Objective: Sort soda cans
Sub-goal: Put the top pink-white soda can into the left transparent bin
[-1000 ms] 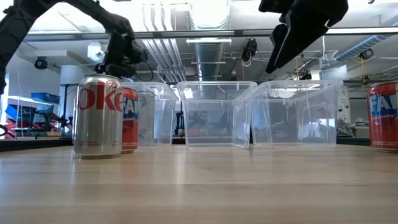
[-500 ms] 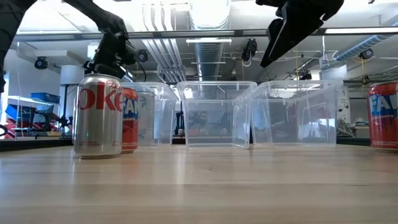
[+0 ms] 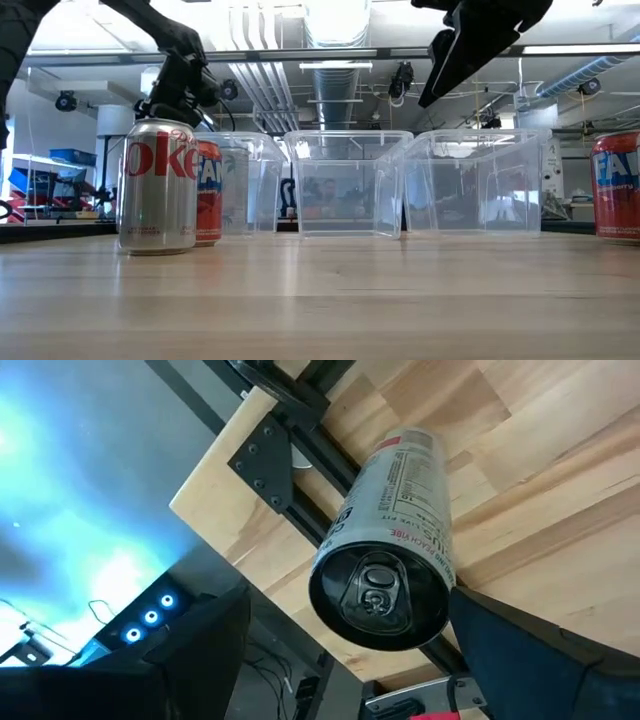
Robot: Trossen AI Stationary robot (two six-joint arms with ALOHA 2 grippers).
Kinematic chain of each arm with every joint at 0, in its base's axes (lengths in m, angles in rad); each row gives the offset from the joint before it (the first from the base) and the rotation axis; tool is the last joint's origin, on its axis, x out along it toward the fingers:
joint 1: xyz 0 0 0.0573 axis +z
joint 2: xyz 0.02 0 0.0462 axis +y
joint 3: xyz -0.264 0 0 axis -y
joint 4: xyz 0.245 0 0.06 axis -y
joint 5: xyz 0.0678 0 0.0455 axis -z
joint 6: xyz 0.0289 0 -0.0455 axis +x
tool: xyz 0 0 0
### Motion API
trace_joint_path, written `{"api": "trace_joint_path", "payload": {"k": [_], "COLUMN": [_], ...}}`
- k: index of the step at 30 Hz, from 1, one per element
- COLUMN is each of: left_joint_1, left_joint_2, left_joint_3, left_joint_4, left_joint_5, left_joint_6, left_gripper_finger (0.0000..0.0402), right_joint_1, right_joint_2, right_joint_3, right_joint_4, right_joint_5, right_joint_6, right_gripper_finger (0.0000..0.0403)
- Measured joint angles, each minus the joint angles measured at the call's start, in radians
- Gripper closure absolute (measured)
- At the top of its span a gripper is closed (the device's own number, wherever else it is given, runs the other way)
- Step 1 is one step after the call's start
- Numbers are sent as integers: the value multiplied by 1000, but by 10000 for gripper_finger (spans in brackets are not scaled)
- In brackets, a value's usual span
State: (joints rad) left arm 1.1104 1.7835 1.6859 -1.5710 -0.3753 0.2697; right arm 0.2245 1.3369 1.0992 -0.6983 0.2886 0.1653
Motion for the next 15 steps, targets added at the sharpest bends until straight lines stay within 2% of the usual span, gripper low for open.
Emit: {"api": "trace_joint_path", "payload": {"k": [15], "left_joint_1": [-1], "left_joint_2": [1], "left_joint_3": [0], "left_joint_4": [1], "left_joint_5": [55], "left_joint_6": [25], "left_gripper_finger": [47], "right_joint_1": [0], "right_joint_2": [0], "right_joint_3": [0], "right_joint_4": [0], "right_joint_5": [0], "right_joint_6": [0], "right_gripper_finger": [58]}}
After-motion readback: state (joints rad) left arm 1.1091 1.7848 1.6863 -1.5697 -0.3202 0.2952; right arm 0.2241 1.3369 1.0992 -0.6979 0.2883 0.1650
